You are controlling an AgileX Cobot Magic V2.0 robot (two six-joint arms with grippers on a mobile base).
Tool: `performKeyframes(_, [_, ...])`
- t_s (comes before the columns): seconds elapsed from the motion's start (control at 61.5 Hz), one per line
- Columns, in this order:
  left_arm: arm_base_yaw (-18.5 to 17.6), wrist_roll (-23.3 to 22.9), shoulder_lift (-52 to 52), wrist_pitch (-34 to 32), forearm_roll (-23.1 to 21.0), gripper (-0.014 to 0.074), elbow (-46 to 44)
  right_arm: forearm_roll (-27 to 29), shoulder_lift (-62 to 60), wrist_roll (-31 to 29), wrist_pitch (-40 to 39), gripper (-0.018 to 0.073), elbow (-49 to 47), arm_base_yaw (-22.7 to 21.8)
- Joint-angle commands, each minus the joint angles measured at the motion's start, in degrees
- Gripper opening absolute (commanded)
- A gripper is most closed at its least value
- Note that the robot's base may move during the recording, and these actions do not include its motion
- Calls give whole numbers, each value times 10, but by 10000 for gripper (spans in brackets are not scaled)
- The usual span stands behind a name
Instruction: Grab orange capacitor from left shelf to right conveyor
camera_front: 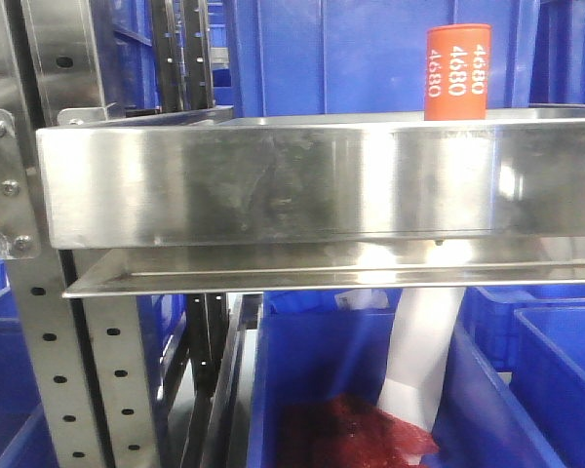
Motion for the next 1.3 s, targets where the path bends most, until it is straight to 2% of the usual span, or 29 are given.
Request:
performKeyframes(0.0, [-3, -1, -6, -52, -1, -127, -2, 4, 2, -3, -1, 55, -66, -4])
performKeyframes(0.13, [-3, -1, -6, -52, -1, -127, -2, 4, 46, -3, 61, 59, -147, -4])
performKeyframes(0.211, [-3, -1, -6, -52, -1, -127, -2, 4, 86, -3, 71, 109, -183, -4])
performKeyframes(0.423, [-3, -1, -6, -52, -1, -127, -2, 4, 205, -3, 77, 494, -237, -3])
performKeyframes(0.537, [-3, -1, -6, -52, -1, -127, -2, 4, 265, -3, 74, 627, -258, 12])
performKeyframes(0.699, [-3, -1, -6, -52, -1, -127, -2, 4, 340, -3, 43, 624, -276, 75])
performKeyframes(0.943, [-3, -1, -6, -52, -1, -127, -2, 4, 472, -3, -51, 624, -319, 161])
performKeyframes(1.285, [-3, -1, -6, -52, -1, -127, -2, 4, 656, -3, -174, 624, -410, 208])
